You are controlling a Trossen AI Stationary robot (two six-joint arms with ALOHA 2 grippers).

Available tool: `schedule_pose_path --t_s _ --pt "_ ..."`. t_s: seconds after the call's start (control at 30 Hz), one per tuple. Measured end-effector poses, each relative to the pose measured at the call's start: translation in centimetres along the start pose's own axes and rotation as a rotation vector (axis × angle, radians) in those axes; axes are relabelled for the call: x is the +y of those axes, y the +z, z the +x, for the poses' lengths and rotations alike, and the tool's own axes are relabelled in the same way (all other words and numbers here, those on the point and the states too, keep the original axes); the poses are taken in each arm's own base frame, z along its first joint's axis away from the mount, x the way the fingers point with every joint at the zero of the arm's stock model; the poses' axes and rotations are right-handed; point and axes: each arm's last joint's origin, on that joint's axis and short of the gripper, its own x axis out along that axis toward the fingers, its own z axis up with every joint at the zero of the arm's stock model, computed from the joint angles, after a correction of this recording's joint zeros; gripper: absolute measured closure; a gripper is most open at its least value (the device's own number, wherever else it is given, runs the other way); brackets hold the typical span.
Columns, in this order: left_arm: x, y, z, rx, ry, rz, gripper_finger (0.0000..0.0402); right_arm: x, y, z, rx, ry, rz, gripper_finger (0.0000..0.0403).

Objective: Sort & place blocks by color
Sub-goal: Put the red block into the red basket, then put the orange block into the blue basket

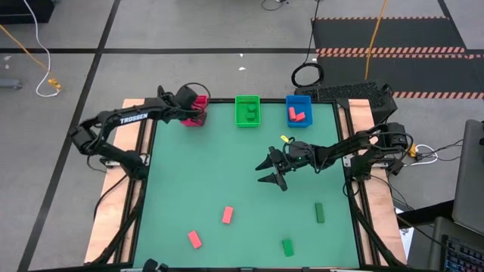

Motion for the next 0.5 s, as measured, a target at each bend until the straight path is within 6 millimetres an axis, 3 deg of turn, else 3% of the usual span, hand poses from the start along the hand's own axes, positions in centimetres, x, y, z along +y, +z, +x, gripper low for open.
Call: schedule_pose_path --t_s 0.3,0.5 --pt "-0.1 0.0 -0.6 -0.001 -0.058 0.011 0.0137 0.0 0.0 0.0 0.0 0.0 0.0 0.0163" --pt "-2.4 -0.3 -3.7 -0.053 -0.298 0.018 0.0129 0.0 0.0 0.0 0.0 0.0 0.0 0.0163"
